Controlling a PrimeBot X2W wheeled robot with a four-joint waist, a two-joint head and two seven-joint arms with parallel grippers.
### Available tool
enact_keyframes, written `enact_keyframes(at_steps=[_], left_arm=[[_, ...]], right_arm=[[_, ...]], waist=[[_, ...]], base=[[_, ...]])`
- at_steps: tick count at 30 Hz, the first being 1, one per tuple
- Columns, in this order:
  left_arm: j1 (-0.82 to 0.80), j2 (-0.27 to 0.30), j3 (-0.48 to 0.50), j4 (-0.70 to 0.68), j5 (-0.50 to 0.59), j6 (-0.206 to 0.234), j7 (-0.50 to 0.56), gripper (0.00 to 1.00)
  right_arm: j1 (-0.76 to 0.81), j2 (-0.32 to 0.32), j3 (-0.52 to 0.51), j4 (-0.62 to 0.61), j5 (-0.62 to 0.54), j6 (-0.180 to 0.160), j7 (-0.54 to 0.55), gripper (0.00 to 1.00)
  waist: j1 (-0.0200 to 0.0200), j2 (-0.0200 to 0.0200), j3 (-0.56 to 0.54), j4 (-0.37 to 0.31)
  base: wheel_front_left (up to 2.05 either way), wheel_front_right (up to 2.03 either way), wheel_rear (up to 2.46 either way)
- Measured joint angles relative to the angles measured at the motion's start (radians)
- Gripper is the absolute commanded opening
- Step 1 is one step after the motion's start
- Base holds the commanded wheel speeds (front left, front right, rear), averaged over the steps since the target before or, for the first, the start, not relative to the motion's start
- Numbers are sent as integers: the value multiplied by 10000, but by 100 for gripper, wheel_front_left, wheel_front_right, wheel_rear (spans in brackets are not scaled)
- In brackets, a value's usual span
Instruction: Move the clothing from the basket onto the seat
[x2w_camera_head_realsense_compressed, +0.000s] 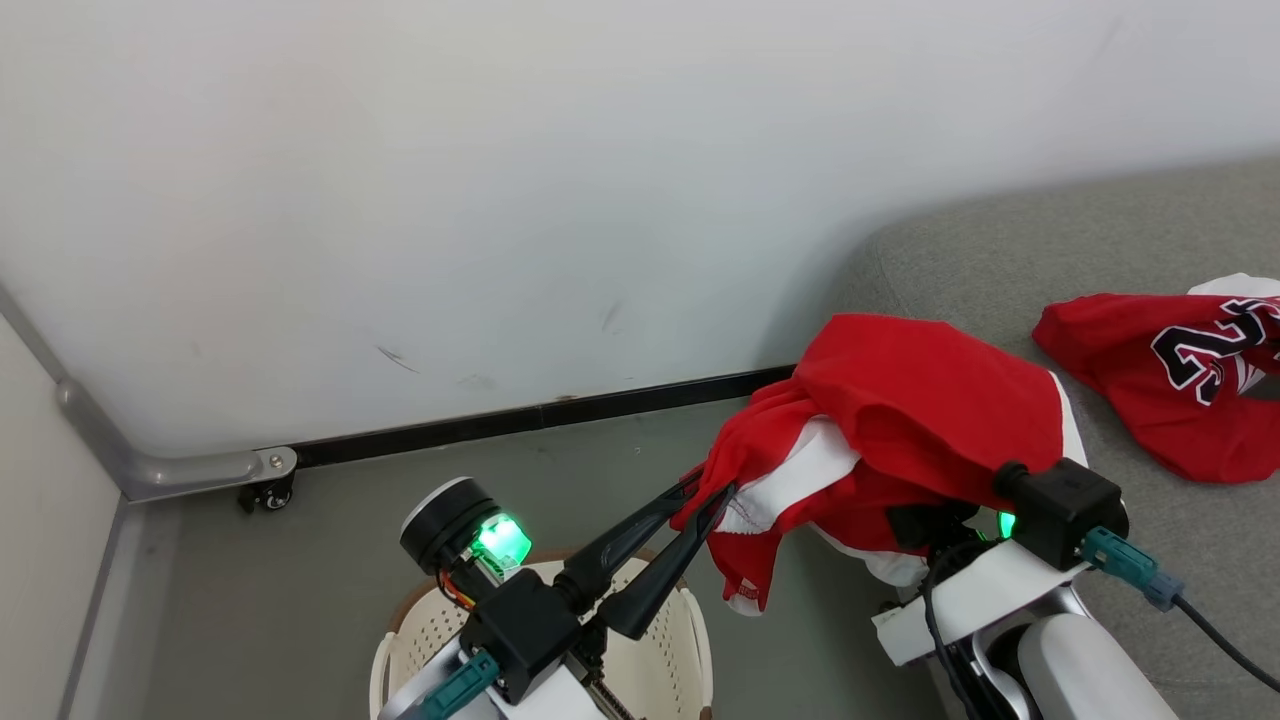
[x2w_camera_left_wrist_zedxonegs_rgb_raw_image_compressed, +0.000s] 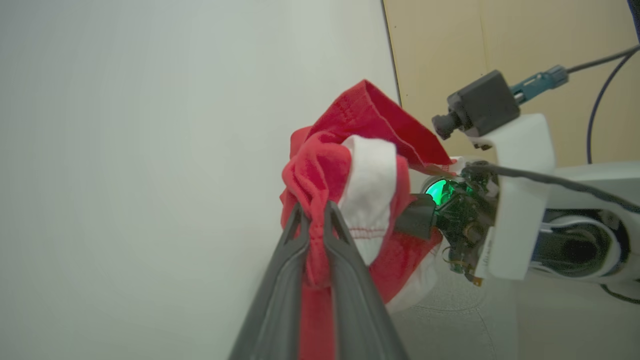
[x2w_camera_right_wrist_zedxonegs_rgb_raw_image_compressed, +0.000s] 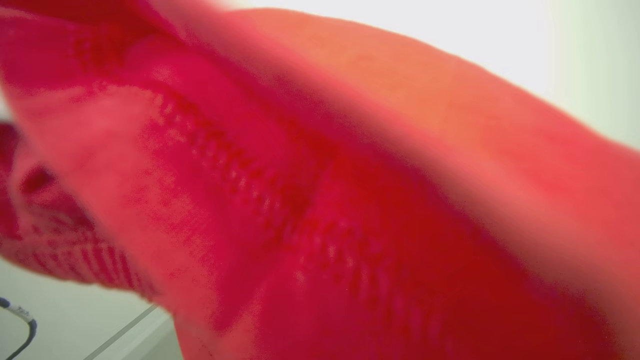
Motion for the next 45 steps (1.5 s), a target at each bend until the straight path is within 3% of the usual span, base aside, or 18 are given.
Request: enact_keyframes(at_steps=[18, 20, 21, 45], left_arm=[[380, 86, 205, 989, -21, -12, 0, 3], [394, 69, 211, 1005, -104, -12, 0, 50], [414, 71, 211, 1028, -140, -12, 0, 100], [1693, 654, -73, 2261, -178, -12, 2, 100]], right_arm=[[4, 63, 207, -17, 23, 4, 0, 0], [4, 63, 207, -27, 27, 4, 0, 0], [4, 65, 207, -29, 27, 4, 0, 0], [7, 50, -274, -84, -109, 2, 0, 0]], waist=[[0, 0, 82, 6], [0, 0, 90, 8], [0, 0, 93, 9], [0, 0, 104, -34]], base=[[0, 0, 0], [0, 0, 0], [0, 0, 0], [0, 0, 0]])
